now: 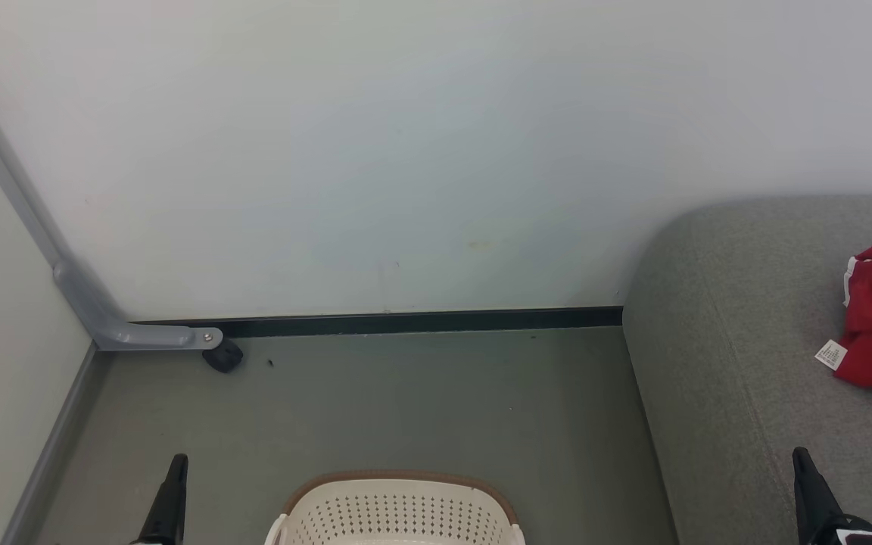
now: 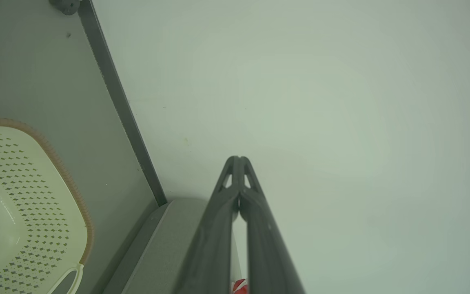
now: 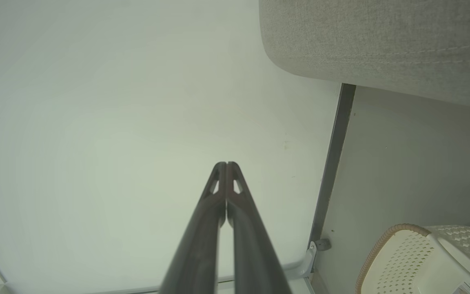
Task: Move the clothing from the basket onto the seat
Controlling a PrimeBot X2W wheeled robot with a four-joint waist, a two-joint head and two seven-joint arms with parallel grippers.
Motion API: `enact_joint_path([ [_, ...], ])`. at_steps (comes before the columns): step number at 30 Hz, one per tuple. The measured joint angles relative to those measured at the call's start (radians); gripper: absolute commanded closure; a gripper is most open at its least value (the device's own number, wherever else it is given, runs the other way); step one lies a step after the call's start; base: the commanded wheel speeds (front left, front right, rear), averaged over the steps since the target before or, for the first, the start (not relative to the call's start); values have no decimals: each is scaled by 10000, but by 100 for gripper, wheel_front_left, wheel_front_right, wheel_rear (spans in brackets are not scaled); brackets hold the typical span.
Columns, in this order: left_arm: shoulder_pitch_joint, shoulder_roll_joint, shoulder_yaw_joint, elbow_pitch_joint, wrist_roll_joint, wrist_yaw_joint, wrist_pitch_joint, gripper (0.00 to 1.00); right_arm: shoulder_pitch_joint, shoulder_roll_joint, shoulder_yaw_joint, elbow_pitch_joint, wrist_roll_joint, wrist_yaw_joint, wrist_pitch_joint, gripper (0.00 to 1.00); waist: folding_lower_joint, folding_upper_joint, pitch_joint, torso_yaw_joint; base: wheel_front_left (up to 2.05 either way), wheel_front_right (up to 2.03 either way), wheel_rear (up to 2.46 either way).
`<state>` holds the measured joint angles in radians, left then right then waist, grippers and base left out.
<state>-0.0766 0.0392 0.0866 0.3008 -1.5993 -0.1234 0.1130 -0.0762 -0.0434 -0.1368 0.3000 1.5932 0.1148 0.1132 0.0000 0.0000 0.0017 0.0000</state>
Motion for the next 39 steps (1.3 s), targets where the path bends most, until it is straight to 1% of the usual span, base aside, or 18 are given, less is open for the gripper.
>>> enact_joint_path([
  [39,0,-4,-2,0,-2,0,0,100,-11,2,0,-2,12,0,-2,100,0,1,1,0,0,0,0],
])
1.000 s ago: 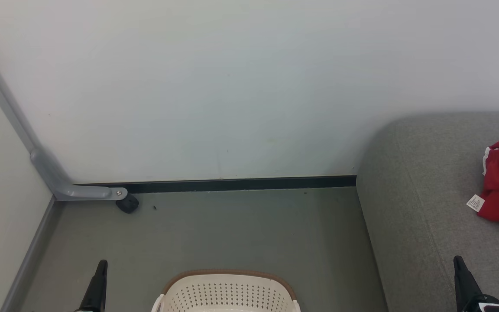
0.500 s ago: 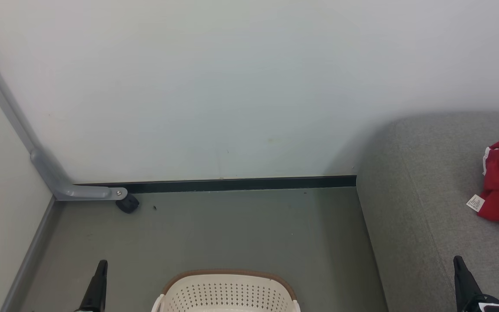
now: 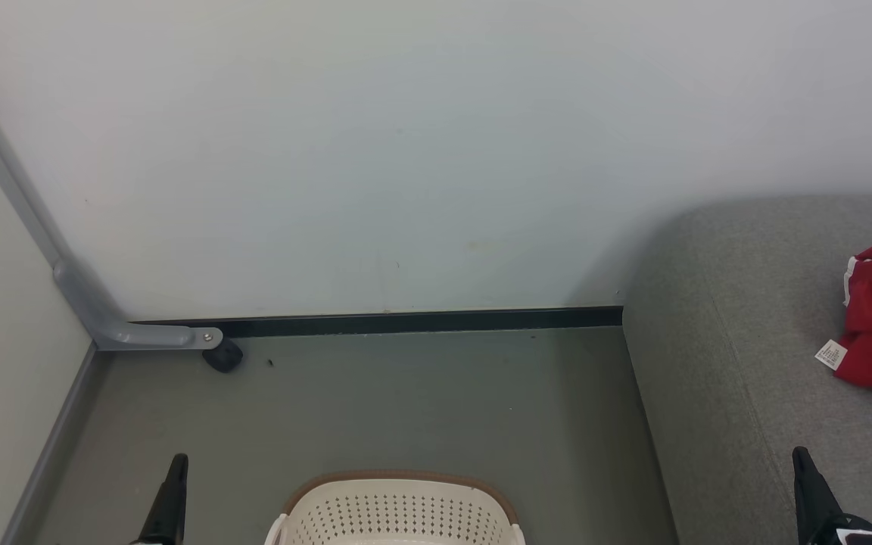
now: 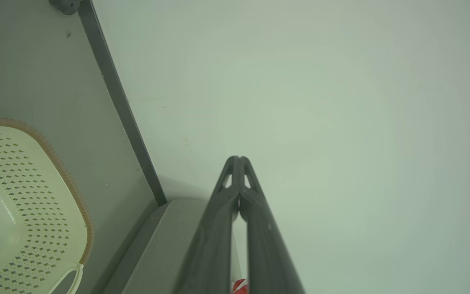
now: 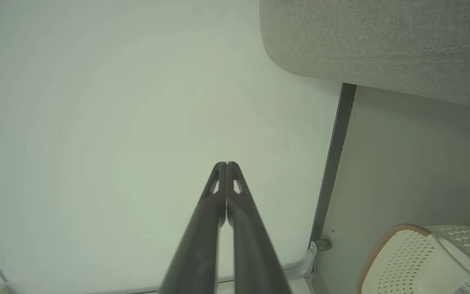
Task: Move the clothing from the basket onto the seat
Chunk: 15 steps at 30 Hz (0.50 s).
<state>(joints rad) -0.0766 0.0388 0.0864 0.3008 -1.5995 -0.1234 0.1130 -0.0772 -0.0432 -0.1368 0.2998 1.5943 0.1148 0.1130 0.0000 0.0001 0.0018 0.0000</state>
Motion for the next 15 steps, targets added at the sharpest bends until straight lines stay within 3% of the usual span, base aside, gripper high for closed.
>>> enact_joint_path([
  [15,0,0,0,0,0,0,0,100,0,0,0,0,0,0,0,100,0,0,1,1,0,0,0],
])
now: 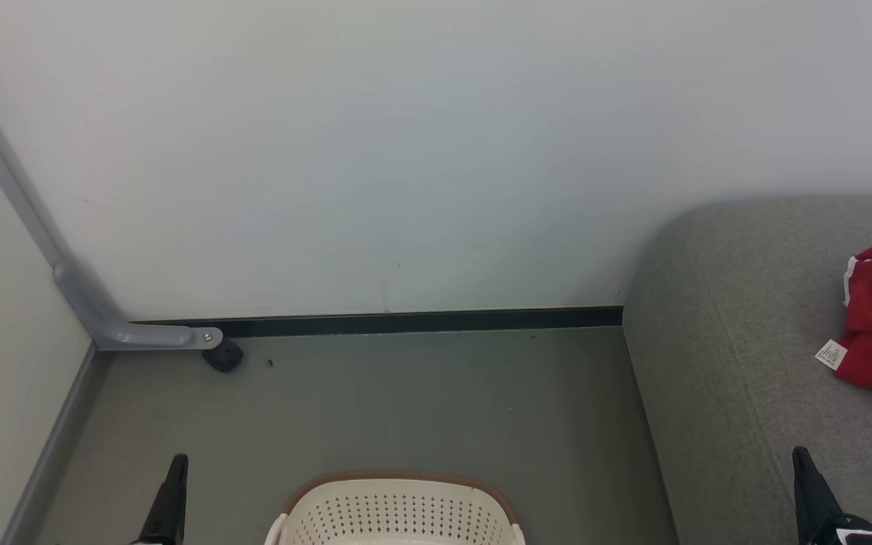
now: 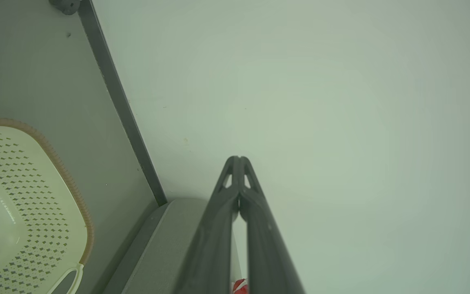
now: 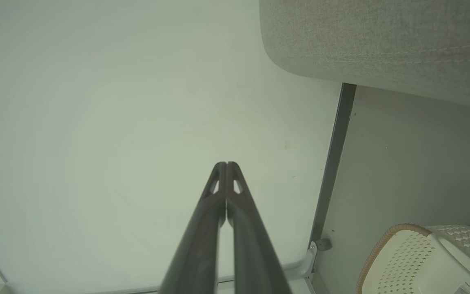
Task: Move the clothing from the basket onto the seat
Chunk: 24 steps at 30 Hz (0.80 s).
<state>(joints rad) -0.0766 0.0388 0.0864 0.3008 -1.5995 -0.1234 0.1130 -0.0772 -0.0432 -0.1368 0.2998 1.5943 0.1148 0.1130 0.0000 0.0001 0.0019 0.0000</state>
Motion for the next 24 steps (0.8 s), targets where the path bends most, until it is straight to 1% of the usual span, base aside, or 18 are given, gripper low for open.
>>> enact_joint_path([
  [24,0,0,0,0,0,0,0,100,0,0,0,0,0,0,0,100,0,0,0,0,0,0,0],
])
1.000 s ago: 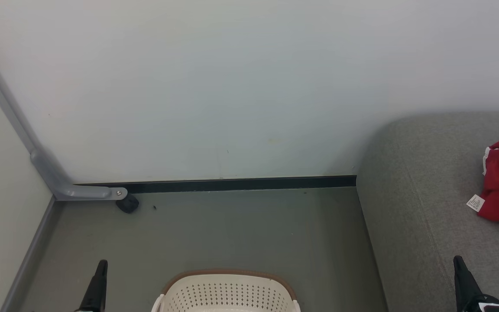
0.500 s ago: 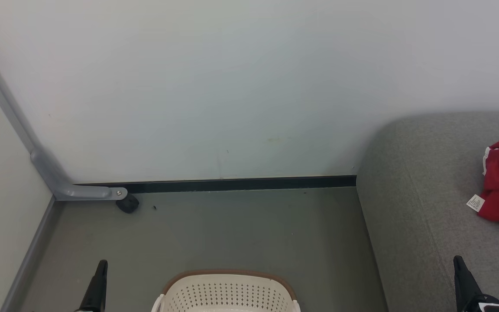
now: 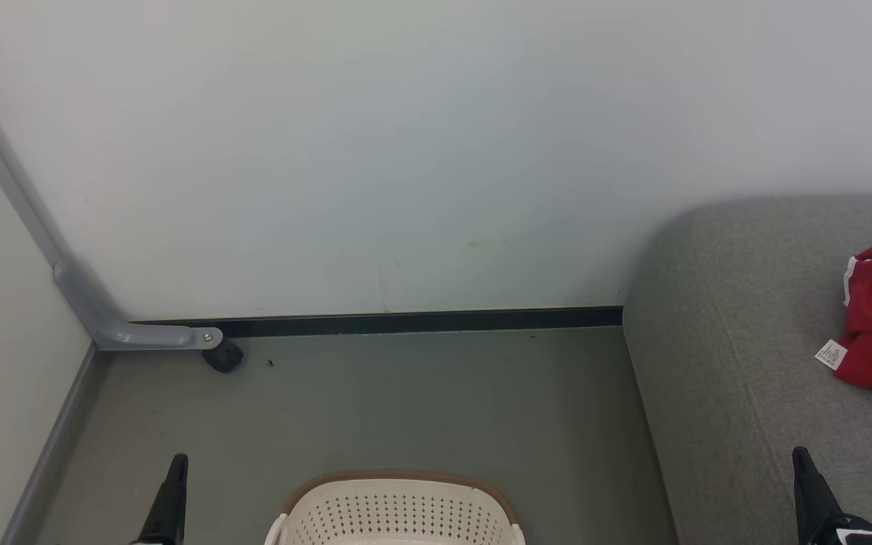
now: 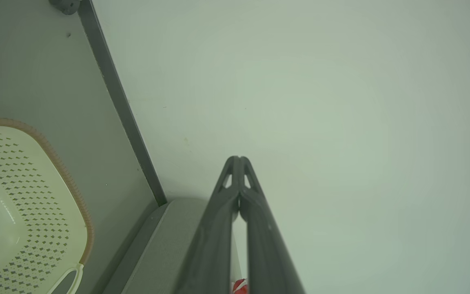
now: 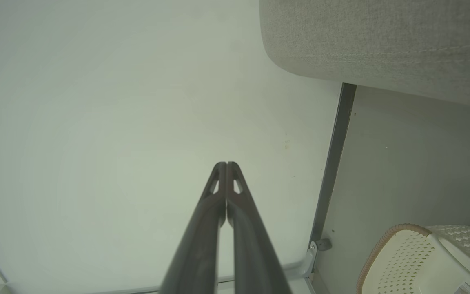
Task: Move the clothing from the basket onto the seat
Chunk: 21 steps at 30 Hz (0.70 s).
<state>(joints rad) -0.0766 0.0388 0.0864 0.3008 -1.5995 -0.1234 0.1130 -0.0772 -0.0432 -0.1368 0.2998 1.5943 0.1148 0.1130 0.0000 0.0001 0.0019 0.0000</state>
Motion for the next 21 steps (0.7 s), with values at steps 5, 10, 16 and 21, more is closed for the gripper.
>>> enact_joint_path([
  [5,0,0,0,0,0,0,0,100,0,0,0,0,0,0,0,100,0,0,0,0,0,0,0],
  [10,0,0,0,-2,0,0,0,100,0,0,0,-2,0,0,0,100,0,0,0,0,0,0,0],
  [16,0,0,0,-2,0,0,0,100,0,0,2,-2,0,0,0,100,0,0,0,0,0,0,0],
  [21,0,0,0,-2,0,0,0,100,0,0,2,-2,0,0,0,100,0,0,0,0,0,0,0],
])
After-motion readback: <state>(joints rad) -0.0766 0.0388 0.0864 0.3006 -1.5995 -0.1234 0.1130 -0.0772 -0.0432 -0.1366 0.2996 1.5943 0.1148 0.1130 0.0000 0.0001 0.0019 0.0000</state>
